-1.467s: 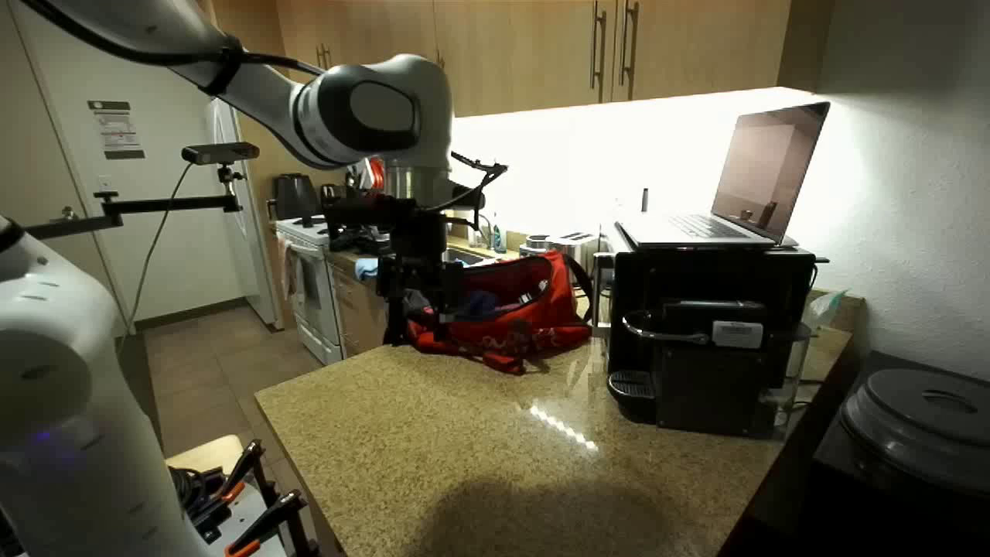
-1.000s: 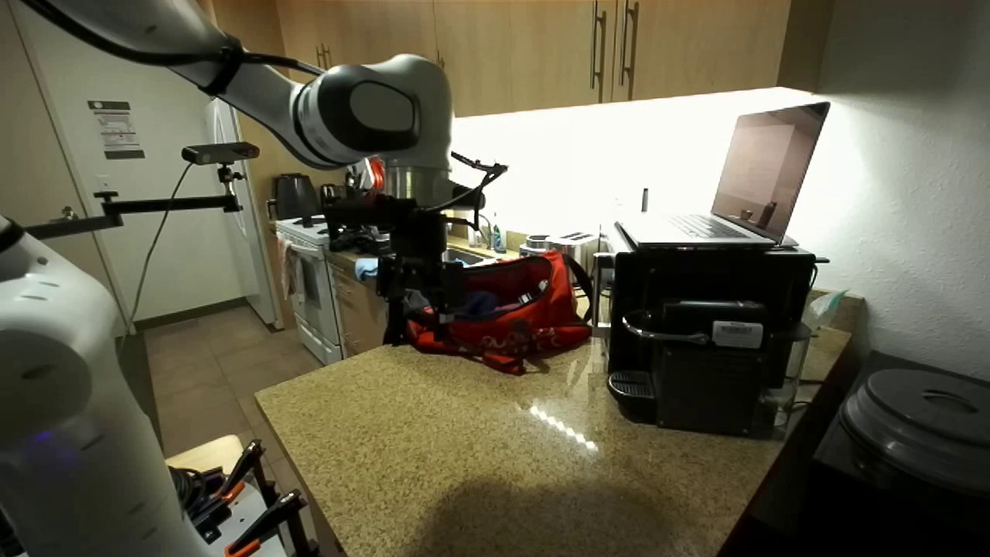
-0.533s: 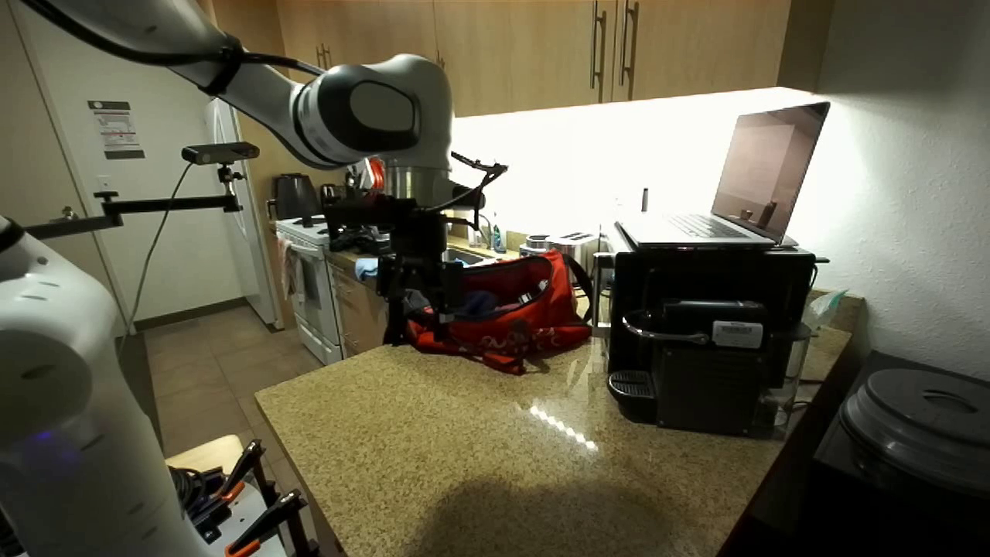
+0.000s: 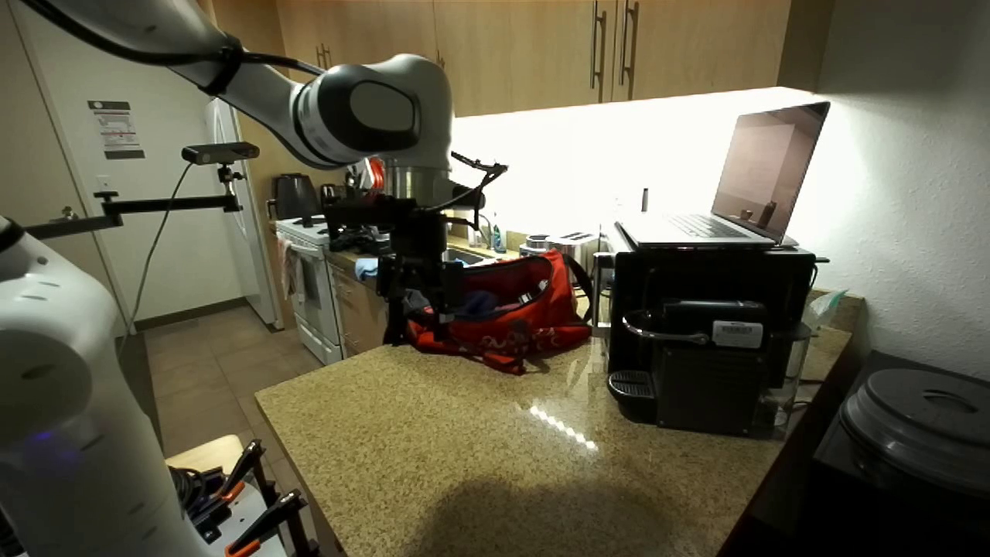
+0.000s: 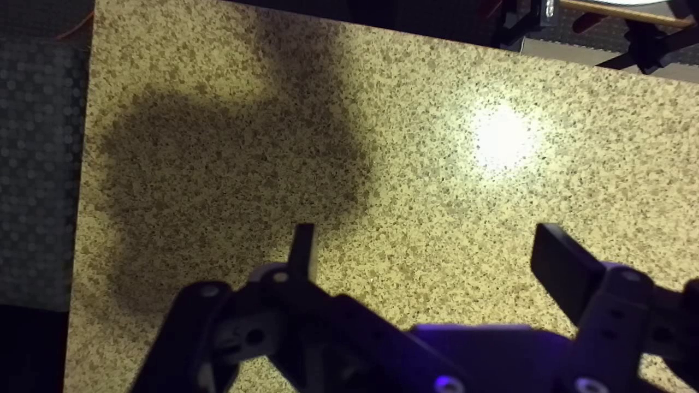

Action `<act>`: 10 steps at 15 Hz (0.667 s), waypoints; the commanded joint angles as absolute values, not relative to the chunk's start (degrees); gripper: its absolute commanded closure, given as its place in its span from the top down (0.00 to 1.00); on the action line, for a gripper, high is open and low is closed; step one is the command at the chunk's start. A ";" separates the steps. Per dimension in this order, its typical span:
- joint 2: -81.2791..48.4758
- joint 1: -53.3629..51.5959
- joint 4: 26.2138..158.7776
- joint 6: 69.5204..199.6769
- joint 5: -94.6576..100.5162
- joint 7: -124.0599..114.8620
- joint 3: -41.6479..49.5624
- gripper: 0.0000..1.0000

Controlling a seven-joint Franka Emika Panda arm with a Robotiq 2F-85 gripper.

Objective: Remove the head sock from the bag and put it on the counter

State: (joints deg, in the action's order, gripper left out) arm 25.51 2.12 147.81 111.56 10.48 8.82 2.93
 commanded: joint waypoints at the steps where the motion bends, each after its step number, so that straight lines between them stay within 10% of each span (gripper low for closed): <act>1: 25.51 1.99 147.75 111.48 10.50 8.78 3.02 1.00; 10: 24.82 0.69 147.03 111.95 9.90 9.04 2.25 1.00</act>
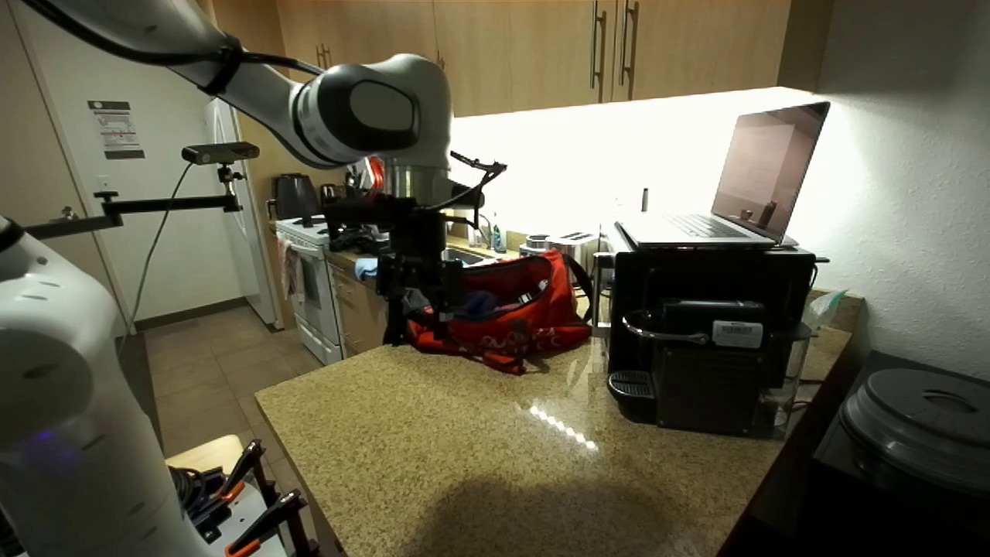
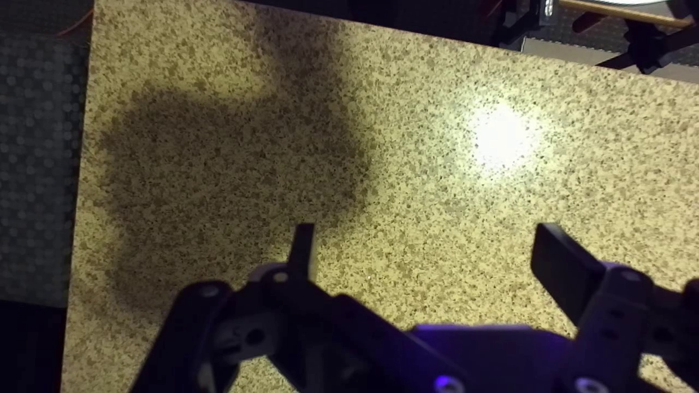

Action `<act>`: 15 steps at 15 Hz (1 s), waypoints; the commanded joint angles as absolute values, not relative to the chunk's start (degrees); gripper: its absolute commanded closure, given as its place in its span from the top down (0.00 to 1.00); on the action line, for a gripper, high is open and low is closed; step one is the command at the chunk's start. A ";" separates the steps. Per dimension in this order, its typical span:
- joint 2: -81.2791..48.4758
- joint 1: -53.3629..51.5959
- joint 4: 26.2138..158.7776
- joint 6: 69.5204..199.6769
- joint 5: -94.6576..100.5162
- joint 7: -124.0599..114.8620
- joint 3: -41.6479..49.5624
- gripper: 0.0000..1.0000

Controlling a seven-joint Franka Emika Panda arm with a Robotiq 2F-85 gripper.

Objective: Remove the head sock from the bag and put it on the counter

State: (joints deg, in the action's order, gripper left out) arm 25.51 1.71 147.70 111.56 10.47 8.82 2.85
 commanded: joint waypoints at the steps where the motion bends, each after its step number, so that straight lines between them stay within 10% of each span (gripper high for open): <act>1: 24.75 0.24 146.85 112.00 9.76 9.12 2.06 1.00; 15: 15.65 -7.12 138.35 114.03 9.05 11.19 -2.44 1.00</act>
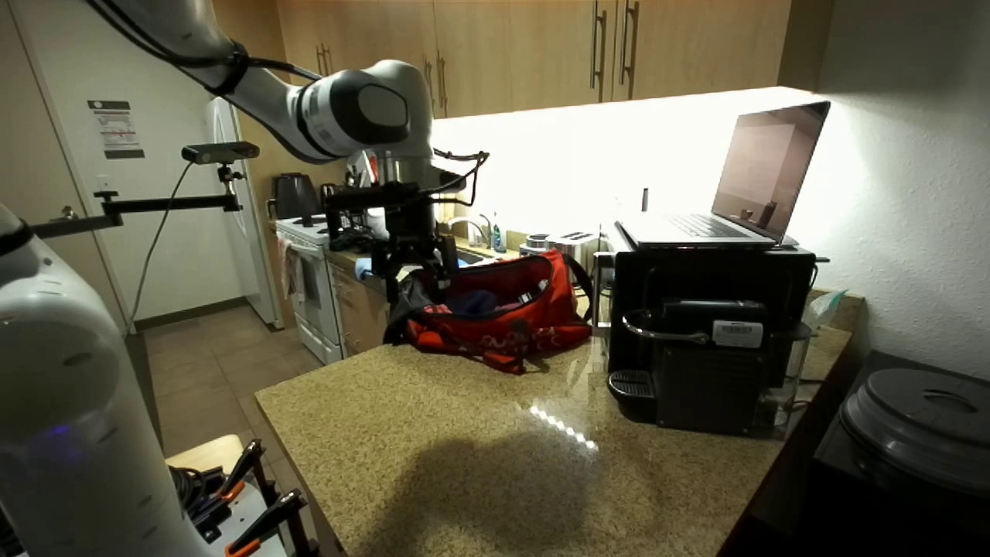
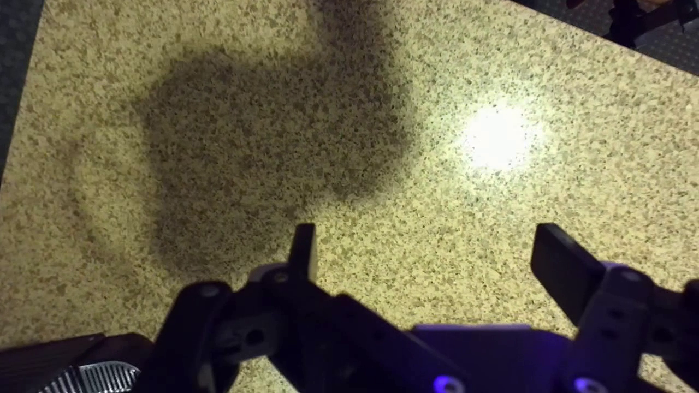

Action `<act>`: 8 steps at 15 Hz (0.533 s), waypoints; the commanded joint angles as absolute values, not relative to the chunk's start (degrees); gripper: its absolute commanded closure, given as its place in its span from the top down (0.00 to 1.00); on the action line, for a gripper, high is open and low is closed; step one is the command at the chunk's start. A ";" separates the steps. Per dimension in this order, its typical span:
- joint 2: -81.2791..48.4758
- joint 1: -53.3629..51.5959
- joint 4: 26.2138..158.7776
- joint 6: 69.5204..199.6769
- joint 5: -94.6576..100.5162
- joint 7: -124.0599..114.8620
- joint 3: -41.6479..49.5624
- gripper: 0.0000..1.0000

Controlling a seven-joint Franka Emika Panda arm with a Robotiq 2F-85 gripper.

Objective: Remove the head sock from the bag and put it on the counter

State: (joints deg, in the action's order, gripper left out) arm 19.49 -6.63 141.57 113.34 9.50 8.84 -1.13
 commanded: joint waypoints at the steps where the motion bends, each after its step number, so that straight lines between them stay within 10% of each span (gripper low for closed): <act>1: 14.53 -7.50 137.18 114.17 9.11 11.29 -2.93 1.00; 8: 7.37 -8.98 129.88 114.77 9.64 11.34 -6.20 1.00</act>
